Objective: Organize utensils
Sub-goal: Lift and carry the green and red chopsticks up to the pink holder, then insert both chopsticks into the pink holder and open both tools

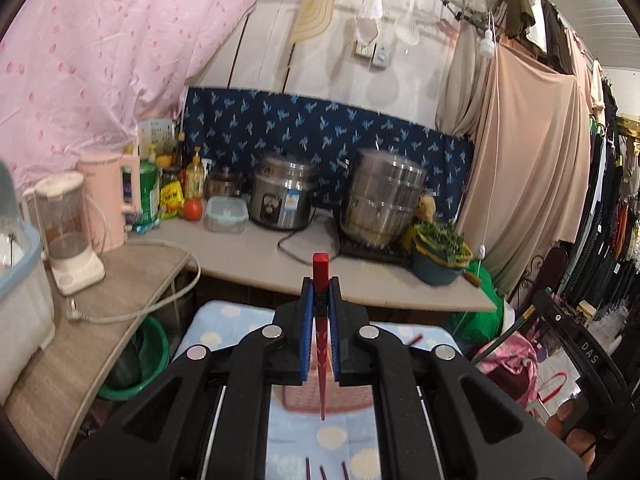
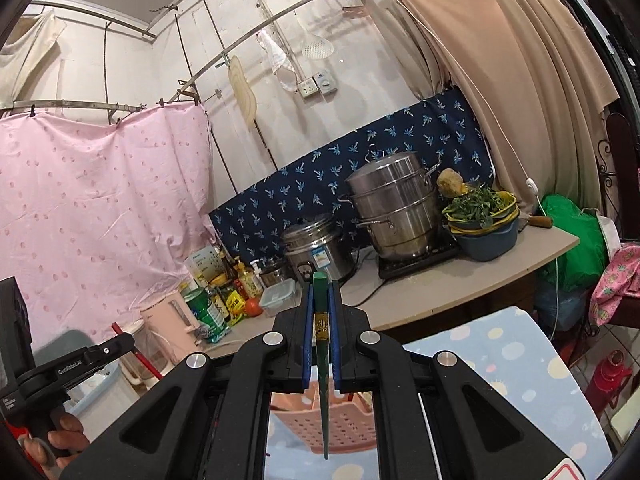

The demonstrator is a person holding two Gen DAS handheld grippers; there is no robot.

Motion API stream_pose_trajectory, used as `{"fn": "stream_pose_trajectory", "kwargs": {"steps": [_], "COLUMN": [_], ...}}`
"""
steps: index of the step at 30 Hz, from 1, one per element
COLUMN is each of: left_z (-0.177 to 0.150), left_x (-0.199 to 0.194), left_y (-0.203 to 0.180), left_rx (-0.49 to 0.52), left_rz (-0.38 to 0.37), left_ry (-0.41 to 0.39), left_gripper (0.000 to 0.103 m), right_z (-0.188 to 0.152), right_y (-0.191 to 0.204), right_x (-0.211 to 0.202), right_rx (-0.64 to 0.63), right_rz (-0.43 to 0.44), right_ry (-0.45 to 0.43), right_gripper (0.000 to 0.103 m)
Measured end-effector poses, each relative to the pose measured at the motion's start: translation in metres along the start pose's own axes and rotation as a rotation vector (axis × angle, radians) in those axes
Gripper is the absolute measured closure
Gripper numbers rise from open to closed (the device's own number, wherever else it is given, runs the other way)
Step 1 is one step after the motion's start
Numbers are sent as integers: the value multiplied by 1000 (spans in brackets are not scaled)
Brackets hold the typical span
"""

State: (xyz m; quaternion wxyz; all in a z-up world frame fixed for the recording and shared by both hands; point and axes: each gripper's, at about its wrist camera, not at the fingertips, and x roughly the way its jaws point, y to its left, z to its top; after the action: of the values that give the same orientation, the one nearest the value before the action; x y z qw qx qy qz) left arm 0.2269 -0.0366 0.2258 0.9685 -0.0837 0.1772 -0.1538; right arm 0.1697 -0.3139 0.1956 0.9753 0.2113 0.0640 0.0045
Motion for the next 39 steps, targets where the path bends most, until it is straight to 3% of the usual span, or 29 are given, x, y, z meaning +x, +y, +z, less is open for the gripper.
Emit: {"fn": "stream_pose_trajectory", "kwargs": {"steps": [7, 18, 32, 33, 36, 39], "left_z": [27, -2, -32, -33, -35, -37], "left_x": [42, 109, 126, 126, 124, 119], "left_y": [-7, -11, 1, 1, 3, 5], "left_rx": [13, 28, 7, 7, -6, -9], "left_rz": [19, 24, 46, 48, 53, 63], "left_ry": [-73, 29, 106, 110, 118, 110], "left_gripper": [96, 96, 95, 91, 63, 59], "right_z": [17, -20, -67, -69, -69, -67], "right_y": [4, 1, -5, -4, -3, -3], "right_x": [46, 105, 121, 119, 114, 107], "right_rx": [4, -50, -94, -97, -105, -106], "right_rz": [-14, -48, -68, -66, -65, -65], "right_ry": [-43, 61, 187, 184, 183, 176], "right_gripper": [96, 96, 95, 94, 88, 85]}}
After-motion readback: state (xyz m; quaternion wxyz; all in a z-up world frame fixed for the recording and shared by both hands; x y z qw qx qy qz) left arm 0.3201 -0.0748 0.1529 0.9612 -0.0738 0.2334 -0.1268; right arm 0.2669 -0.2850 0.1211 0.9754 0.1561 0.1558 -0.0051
